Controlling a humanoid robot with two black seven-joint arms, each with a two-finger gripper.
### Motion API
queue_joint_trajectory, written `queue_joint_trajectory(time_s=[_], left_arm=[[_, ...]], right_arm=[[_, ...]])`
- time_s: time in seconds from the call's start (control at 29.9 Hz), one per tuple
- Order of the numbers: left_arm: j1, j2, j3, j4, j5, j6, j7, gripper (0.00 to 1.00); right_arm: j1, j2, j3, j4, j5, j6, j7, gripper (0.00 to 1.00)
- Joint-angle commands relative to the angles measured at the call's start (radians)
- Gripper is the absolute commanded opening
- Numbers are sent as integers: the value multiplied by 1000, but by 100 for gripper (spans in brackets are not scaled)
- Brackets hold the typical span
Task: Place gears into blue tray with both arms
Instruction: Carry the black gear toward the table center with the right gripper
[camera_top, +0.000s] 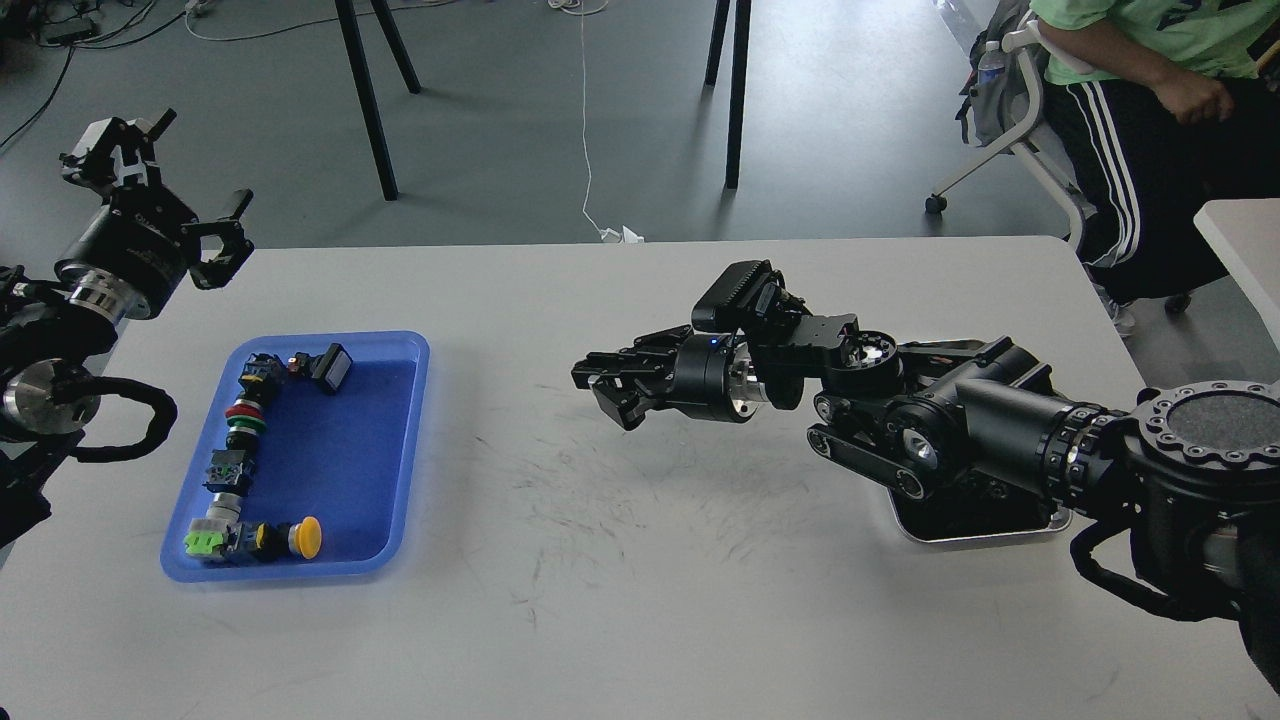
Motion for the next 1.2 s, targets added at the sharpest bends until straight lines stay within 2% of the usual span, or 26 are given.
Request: queue_joint_trajectory(time_s=[0.0,0.17,0.37,0.7,0.84,0.97,1.07,1.17], left_arm=[[0,2,-8,1,0,0,0,99],[0,22,-16,1,0,0,2,99],[0,85,-37,-10,0,0,2,99],[6,112,-37,-22,0,0,2,99],[12,114,-39,-29,-1,0,2,99],[12,115,-41,-29,-2,0,2,99],[13,117,-41,-29,-2,0,0,99],[15,118,-41,-29,-2,0,0,99]], right_arm=[[-7,0,-2,37,1,7,0,1],[-34,0,-19,89,-8,10,0,1],[-61,0,-51,93,-14,11,0,1],[-77,0,-52,89,-16,30,0,5],[-80,0,-52,87,-14,34,0,13],[-80,0,-52,90,-11,34,0,28],[-80,0,-52,92,-11,34,0,29],[-80,0,-52,92,-8,34,0,35]])
